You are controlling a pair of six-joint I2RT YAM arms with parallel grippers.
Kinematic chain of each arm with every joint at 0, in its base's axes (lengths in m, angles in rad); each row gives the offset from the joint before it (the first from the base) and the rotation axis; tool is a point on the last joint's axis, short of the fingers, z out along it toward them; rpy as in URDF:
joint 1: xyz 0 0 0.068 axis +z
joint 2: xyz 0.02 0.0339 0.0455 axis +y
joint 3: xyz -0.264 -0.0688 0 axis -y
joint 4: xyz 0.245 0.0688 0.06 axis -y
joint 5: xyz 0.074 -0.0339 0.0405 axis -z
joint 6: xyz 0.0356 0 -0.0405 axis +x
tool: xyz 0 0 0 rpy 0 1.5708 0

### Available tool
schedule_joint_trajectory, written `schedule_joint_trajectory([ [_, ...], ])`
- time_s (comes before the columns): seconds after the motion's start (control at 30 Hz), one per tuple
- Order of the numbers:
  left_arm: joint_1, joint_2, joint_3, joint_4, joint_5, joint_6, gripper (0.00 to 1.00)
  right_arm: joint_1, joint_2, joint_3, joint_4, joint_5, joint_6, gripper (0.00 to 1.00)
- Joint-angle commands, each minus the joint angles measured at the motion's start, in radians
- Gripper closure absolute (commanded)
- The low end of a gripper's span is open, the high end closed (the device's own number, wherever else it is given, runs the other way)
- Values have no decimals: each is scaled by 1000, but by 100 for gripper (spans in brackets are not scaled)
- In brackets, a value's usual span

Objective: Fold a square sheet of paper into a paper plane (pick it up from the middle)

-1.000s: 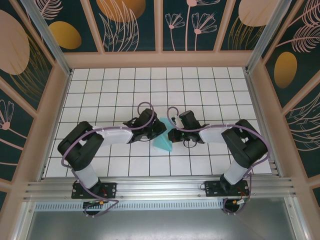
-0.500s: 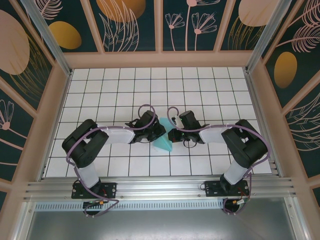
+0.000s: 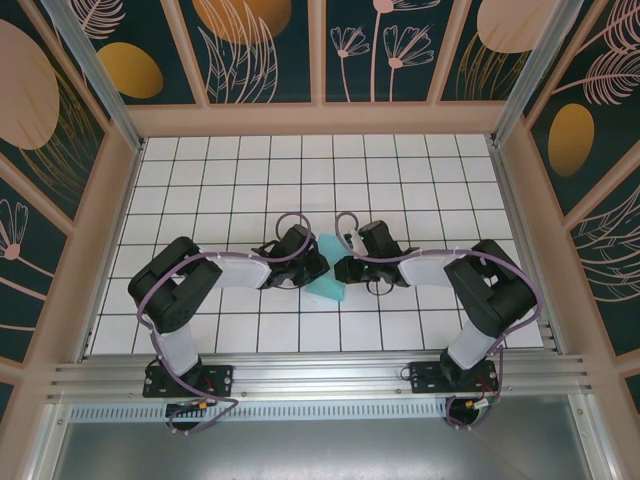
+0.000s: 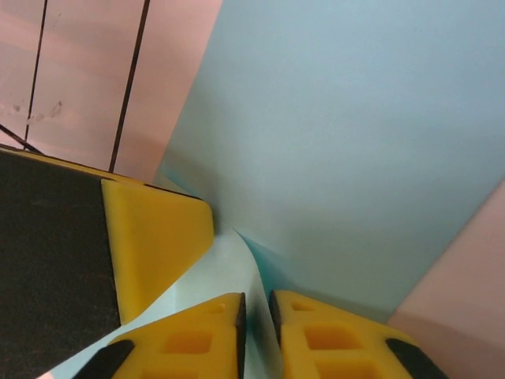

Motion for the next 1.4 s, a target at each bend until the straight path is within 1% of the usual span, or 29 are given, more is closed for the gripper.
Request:
schedule_joint_trajectory([
  [0.0, -2, 26, -28, -71, -25, 29, 84, -9, -90, 32, -89, 69, 20, 74],
  [0.1, -2, 22, -32, -64, -22, 29, 84, -20, -153, 34, -124, 76, 36, 71],
  [0.13, -2, 21, -30, -61, -21, 32, 84, -23, -170, 34, -133, 65, 44, 69],
  [0.2, -2, 21, -26, -60, -21, 38, 84, -21, -197, 25, -127, 10, 61, 70],
  [0.27, -2, 21, -23, -56, -18, 41, 84, -19, -216, 3, -96, -48, 95, 73],
  [0.33, -2, 21, -21, -50, -15, 43, 84, -15, -225, -21, -53, -119, 130, 80],
  [0.4, -2, 22, -18, -49, -12, 45, 84, -9, -228, -35, -46, -145, 144, 84],
  [0.53, -2, 22, -21, -50, -12, 44, 84, -6, -188, -28, -56, -220, 148, 90],
  [0.6, -1, 24, -18, -52, -10, 47, 84, -2, -159, -20, -56, -254, 149, 91],
  [0.93, -2, 21, -18, -55, -8, 48, 84, 5, -26, 9, -79, -296, 137, 91],
  [1.07, -2, 20, -21, -58, -10, 48, 84, 5, -16, -8, -74, -288, 141, 91],
  [1.37, -2, 23, -21, -58, -9, 47, 84, 5, 3, -32, -55, -316, 145, 91],
])
